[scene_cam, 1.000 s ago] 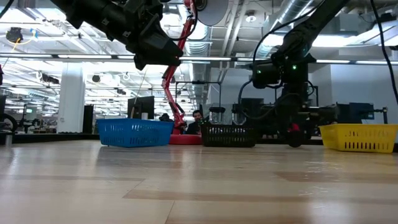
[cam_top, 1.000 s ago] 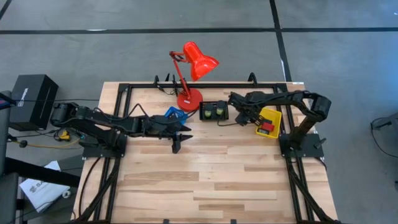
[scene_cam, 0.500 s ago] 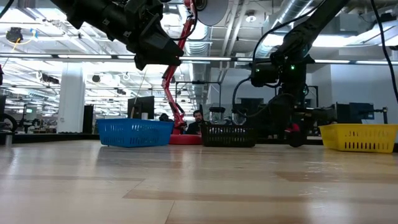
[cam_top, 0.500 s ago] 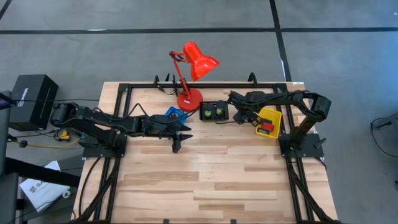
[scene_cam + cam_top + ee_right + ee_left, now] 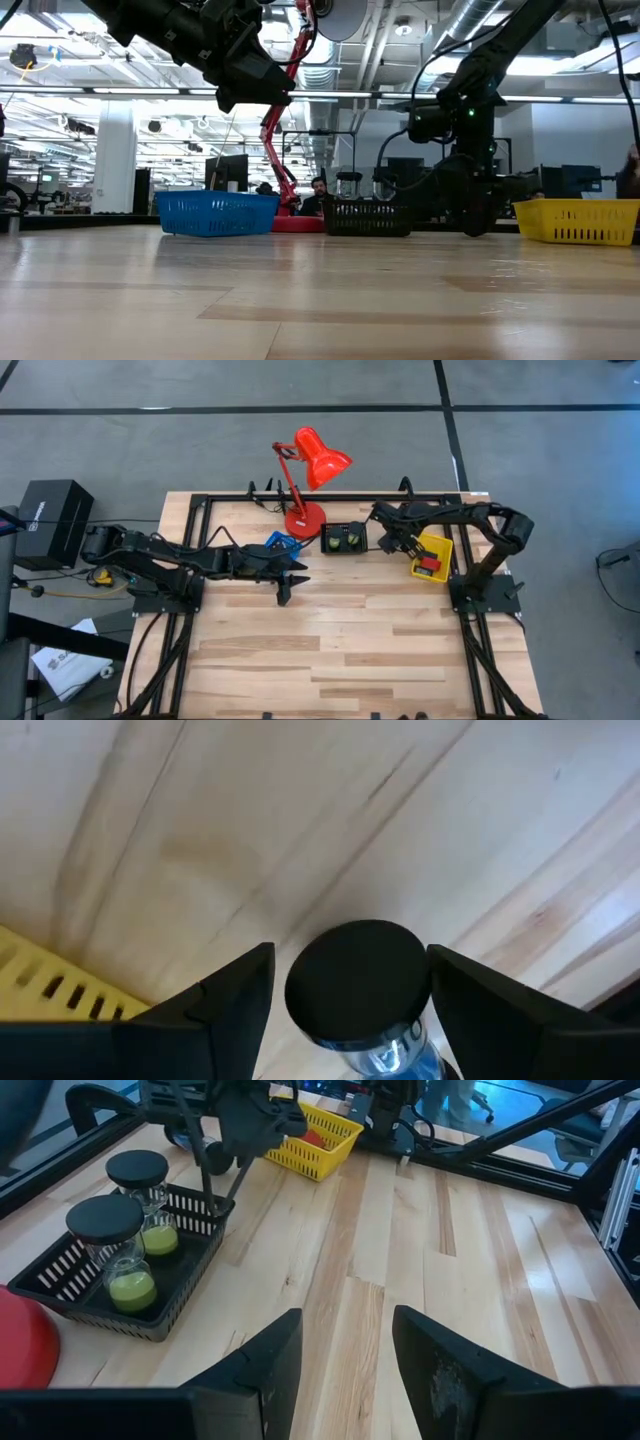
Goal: Pick & Place Office items
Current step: Put the blue hourglass into the black bin
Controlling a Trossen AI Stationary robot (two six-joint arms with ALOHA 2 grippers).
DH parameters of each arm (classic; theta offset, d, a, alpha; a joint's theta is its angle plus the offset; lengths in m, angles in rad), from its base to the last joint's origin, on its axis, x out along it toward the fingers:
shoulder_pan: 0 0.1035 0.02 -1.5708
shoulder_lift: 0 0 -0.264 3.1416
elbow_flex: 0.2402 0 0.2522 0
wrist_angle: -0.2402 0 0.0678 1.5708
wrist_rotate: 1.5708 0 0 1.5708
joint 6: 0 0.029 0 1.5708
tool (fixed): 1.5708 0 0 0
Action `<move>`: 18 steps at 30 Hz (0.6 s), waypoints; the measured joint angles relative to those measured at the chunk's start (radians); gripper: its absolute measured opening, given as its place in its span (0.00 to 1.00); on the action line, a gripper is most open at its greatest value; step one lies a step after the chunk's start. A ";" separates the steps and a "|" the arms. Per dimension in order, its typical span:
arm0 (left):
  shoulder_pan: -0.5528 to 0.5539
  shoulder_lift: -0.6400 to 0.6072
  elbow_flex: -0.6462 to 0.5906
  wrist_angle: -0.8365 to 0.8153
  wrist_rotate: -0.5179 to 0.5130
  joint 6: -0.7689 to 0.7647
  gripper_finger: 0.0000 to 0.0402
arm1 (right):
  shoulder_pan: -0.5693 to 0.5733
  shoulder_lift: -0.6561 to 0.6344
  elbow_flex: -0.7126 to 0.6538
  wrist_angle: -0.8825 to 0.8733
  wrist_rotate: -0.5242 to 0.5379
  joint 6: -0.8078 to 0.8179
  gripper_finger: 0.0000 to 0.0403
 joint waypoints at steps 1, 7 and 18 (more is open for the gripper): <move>0.000 0.000 0.000 0.000 0.000 0.000 0.38 | -0.005 0.000 0.000 0.001 -0.001 -0.013 0.62; 0.000 0.000 0.000 0.000 -0.004 0.000 0.38 | -0.038 0.000 0.000 0.035 -0.008 -0.128 0.62; 0.000 0.000 0.000 0.000 -0.003 0.000 0.38 | -0.074 0.025 0.000 0.088 -0.009 -0.313 0.62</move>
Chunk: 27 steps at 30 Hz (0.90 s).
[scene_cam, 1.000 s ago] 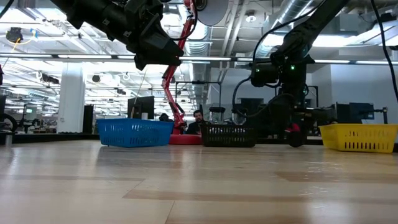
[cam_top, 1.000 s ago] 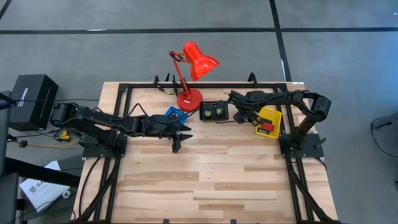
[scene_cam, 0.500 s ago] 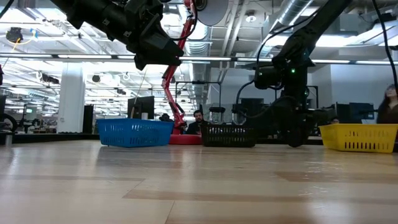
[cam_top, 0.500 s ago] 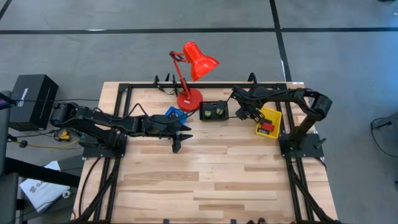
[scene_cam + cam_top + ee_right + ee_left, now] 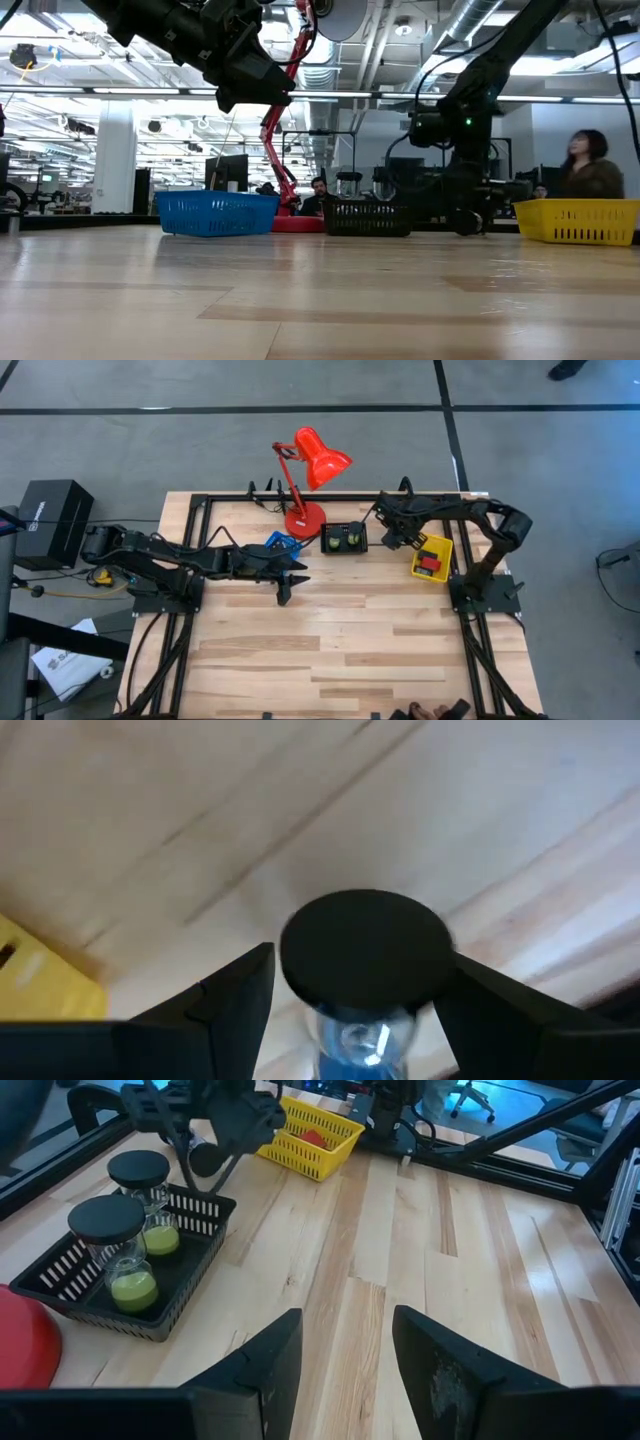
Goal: Pick & Place Office items
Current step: Put the blue hourglass into the black bin
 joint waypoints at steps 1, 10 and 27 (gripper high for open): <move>0.000 0.000 0.000 0.000 0.000 0.000 0.38 | 0.000 0.009 -0.001 -0.002 0.000 0.000 0.62; 0.000 0.000 0.000 0.000 0.004 0.002 0.38 | 0.030 0.075 0.023 -0.002 0.034 0.008 0.60; 0.000 0.000 0.000 0.004 0.003 0.002 0.38 | 0.053 0.072 0.060 -0.015 0.052 0.406 0.43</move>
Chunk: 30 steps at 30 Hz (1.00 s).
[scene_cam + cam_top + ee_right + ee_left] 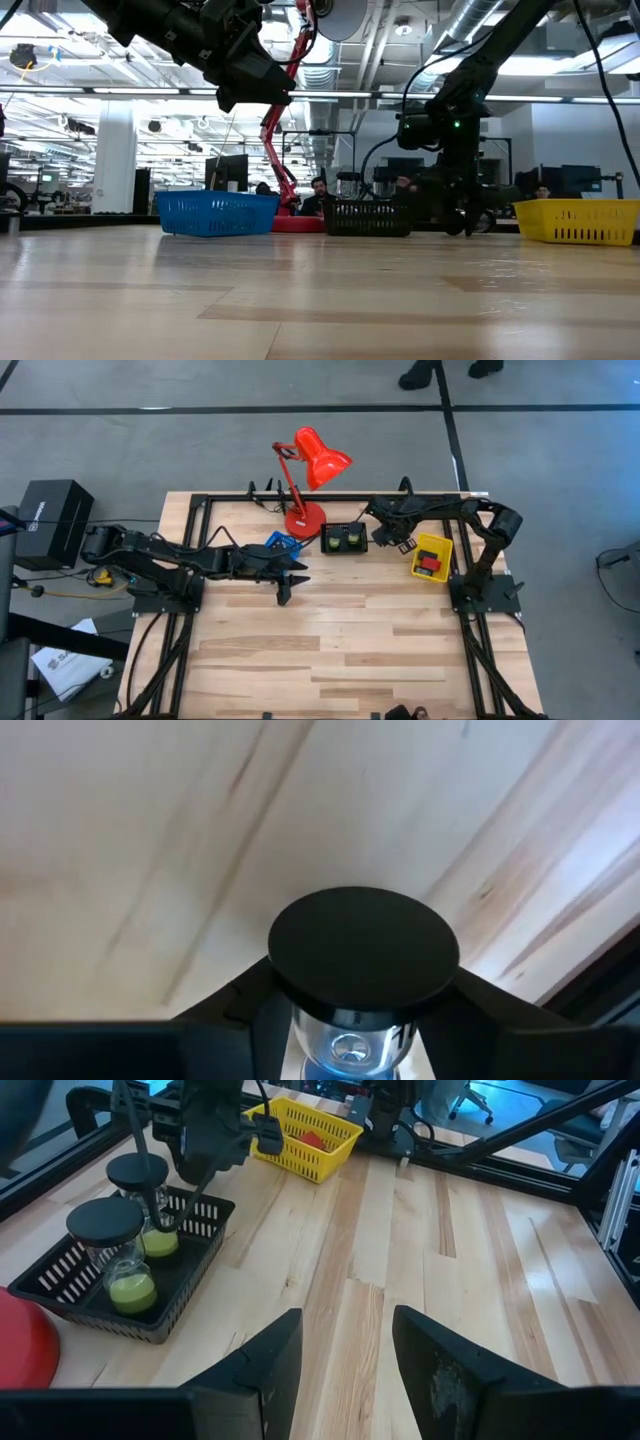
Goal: Pick & Place Office items
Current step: Put the blue hourglass into the black bin
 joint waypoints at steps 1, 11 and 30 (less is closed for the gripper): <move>0.000 0.000 0.000 0.002 -0.001 0.000 0.38 | 0.004 0.000 0.000 -0.001 0.001 0.021 0.42; 0.000 0.000 0.000 0.007 -0.003 0.000 0.38 | 0.076 -0.055 0.010 -0.128 0.025 0.199 0.44; 0.000 0.000 0.000 0.013 0.002 -0.003 0.38 | 0.275 -0.499 0.115 -0.202 -0.047 0.763 0.44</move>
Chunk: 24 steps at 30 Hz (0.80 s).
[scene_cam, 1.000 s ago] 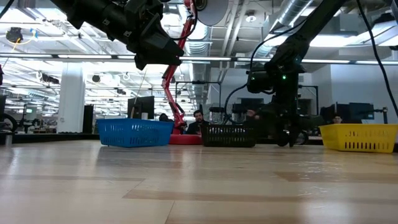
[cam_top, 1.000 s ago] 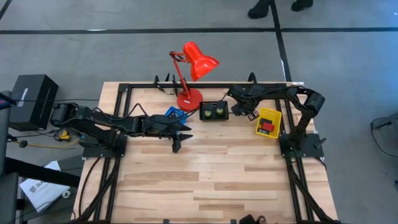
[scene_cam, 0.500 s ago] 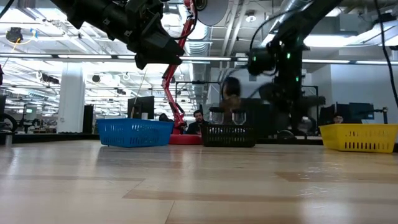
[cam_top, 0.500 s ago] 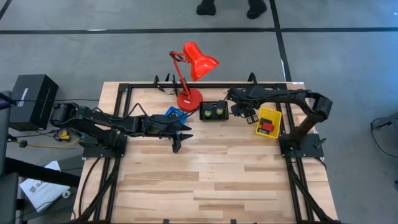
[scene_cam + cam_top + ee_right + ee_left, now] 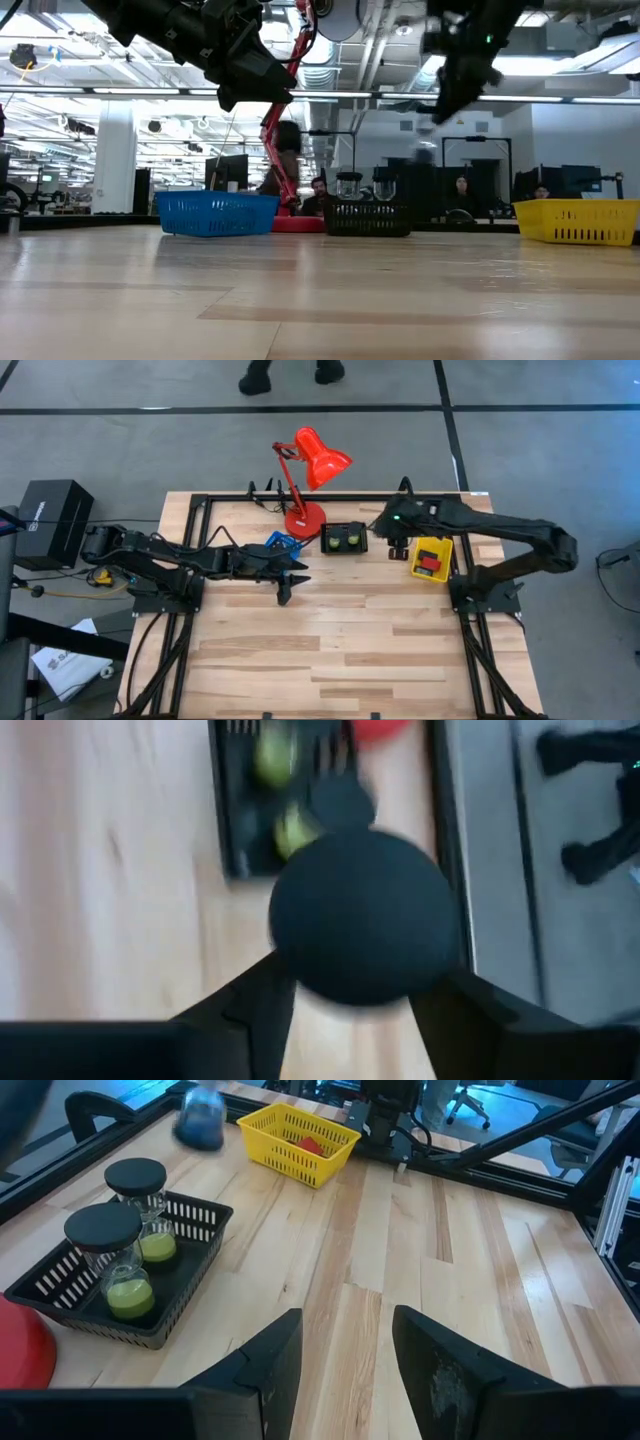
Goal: Pick & Place Office items
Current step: Put the blue hourglass into the black bin
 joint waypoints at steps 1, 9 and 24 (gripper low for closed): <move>0.000 0.000 0.000 0.000 0.000 0.000 0.38 | 0.007 -0.025 -0.009 0.040 -0.024 0.034 0.42; 0.000 0.000 0.000 0.003 -0.001 0.000 0.38 | 0.058 -0.087 -0.170 0.394 -0.085 0.151 0.19; -0.008 0.000 0.000 0.009 -0.004 0.000 0.38 | 0.142 0.046 -0.238 0.606 0.037 0.171 0.01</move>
